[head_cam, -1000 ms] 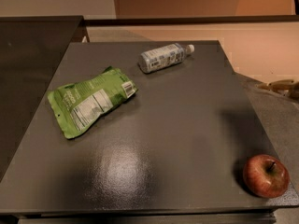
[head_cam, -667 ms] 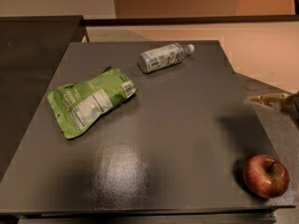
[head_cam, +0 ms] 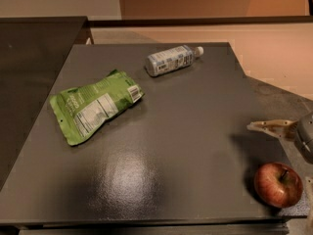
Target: Pick apple
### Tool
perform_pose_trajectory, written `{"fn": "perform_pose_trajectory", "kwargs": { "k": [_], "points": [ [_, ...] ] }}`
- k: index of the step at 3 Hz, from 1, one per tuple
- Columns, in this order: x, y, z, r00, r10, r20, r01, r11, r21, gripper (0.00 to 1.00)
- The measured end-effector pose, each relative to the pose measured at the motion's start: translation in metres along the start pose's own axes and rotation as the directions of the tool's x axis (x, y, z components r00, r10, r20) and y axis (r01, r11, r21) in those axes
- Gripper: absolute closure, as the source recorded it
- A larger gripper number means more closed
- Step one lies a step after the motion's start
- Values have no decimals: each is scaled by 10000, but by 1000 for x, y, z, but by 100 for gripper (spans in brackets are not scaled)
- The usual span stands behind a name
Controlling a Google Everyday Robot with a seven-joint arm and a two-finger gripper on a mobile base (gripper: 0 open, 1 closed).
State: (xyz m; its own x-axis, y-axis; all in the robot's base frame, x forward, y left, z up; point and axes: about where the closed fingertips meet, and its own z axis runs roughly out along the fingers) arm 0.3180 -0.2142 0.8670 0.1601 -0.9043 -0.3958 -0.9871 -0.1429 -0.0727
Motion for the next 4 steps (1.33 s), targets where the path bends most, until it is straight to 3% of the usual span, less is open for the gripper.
{"fn": "perform_pose_trajectory", "kwargs": {
  "k": [1,2,3,4],
  "points": [
    [8,4,5,10000,90,11,-90,9999,-63,0],
    [14,6,5,9997,253,29,-253,9997,-45,16],
    [18,6,1,9990,440,67,-440,9990,6,48],
    [19,4,-3,9980,628,114,-629,9980,78,70]
  ]
}}
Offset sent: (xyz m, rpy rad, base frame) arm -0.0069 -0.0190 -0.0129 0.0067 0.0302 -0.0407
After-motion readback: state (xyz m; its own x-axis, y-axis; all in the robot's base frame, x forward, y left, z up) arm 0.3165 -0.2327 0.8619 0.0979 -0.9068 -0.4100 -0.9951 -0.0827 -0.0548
